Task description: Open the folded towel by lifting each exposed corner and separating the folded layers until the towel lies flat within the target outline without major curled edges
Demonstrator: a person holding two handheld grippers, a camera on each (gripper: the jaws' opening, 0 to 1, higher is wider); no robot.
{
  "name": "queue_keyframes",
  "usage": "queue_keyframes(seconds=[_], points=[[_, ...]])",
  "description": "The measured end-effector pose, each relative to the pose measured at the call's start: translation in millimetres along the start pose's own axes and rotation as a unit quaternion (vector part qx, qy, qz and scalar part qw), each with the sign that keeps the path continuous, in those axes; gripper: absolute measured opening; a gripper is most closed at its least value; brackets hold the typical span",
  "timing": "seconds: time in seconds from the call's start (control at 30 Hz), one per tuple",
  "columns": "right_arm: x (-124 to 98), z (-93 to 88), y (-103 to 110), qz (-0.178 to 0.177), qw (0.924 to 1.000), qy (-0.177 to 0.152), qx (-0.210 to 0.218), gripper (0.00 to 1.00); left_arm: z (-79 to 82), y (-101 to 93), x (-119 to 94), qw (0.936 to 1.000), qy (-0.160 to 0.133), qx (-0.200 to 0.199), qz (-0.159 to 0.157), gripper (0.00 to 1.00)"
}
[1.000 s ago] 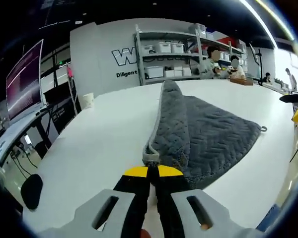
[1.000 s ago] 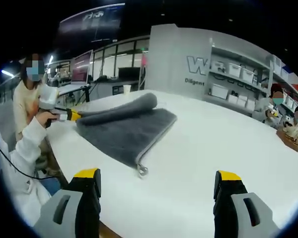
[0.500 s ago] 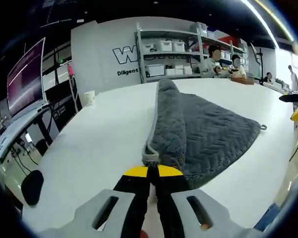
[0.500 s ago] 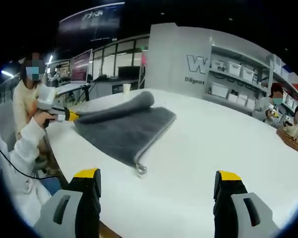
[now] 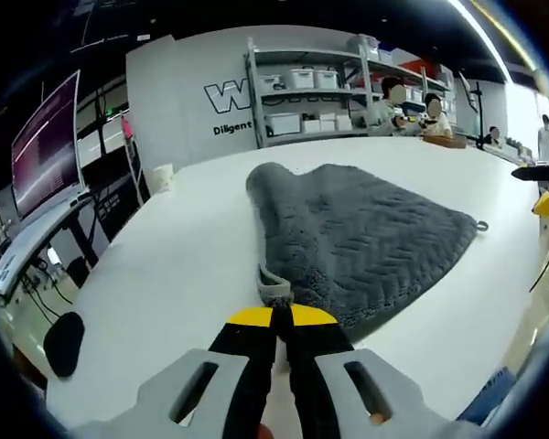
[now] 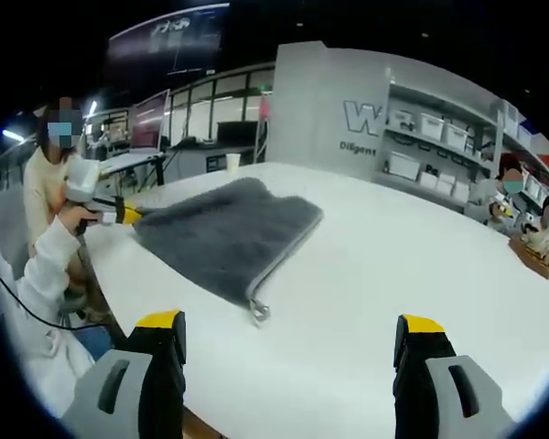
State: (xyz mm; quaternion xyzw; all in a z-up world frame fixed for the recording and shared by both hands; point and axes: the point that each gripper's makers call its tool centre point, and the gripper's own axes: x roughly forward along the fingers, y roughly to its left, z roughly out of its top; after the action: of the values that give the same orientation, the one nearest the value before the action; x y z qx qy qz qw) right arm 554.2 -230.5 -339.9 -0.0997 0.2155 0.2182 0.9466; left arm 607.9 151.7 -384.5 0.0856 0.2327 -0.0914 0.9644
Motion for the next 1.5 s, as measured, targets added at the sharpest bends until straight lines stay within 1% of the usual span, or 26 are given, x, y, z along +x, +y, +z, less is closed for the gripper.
queue_keyframes(seconds=[0.3, 0.4, 0.6, 1.07, 1.17, 1.2, 1.23, 1.3, 1.43, 1.5], points=[[0, 0.7, 1, 0.001, 1.0000, -0.001, -0.003, 0.94, 0.5, 0.1, -1, 1.0000, -0.001, -0.005, -0.001, 0.04], [0, 0.7, 1, 0.000, 1.0000, -0.001, -0.003, 0.94, 0.7, 0.5, -2, 0.9999, -0.005, -0.014, -0.002, 0.04], [1, -0.9, 1, -0.001, 1.0000, 0.001, -0.005, 0.94, -3.2, -0.5, -2, 0.9998, -0.005, -0.019, -0.006, 0.04], [1, -1.7, 4, 0.001, 1.0000, 0.003, -0.009, 0.94, -1.8, 5.1, -10, 0.9995, -0.011, -0.029, -0.006, 0.07], [1, -1.7, 4, 0.001, 1.0000, 0.002, -0.009, 0.94, -0.4, 9.8, -12, 0.9996, -0.012, -0.026, 0.006, 0.12], [1, -1.8, 4, 0.001, 1.0000, 0.003, -0.009, 0.94, 0.4, 14.1, -14, 0.9994, -0.013, -0.026, 0.017, 0.13], [1, -2.1, 4, 0.002, 0.9999, 0.004, -0.010, 0.94, 5.2, 21.5, -18, 0.9988, -0.025, -0.019, 0.036, 0.14], [1, -2.0, 5, 0.003, 0.9999, 0.004, -0.010, 0.94, 10.2, 25.9, -24, 0.9981, -0.036, -0.014, 0.048, 0.17], [1, -2.1, 5, 0.003, 0.9999, 0.004, -0.011, 0.94, 24.6, 26.9, -35, 0.9962, -0.068, -0.013, 0.053, 0.20], [2, -2.8, 5, 0.002, 0.9999, 0.006, -0.011, 0.94, 29.9, 24.5, -38, 0.9956, -0.076, -0.008, 0.053, 0.24]])
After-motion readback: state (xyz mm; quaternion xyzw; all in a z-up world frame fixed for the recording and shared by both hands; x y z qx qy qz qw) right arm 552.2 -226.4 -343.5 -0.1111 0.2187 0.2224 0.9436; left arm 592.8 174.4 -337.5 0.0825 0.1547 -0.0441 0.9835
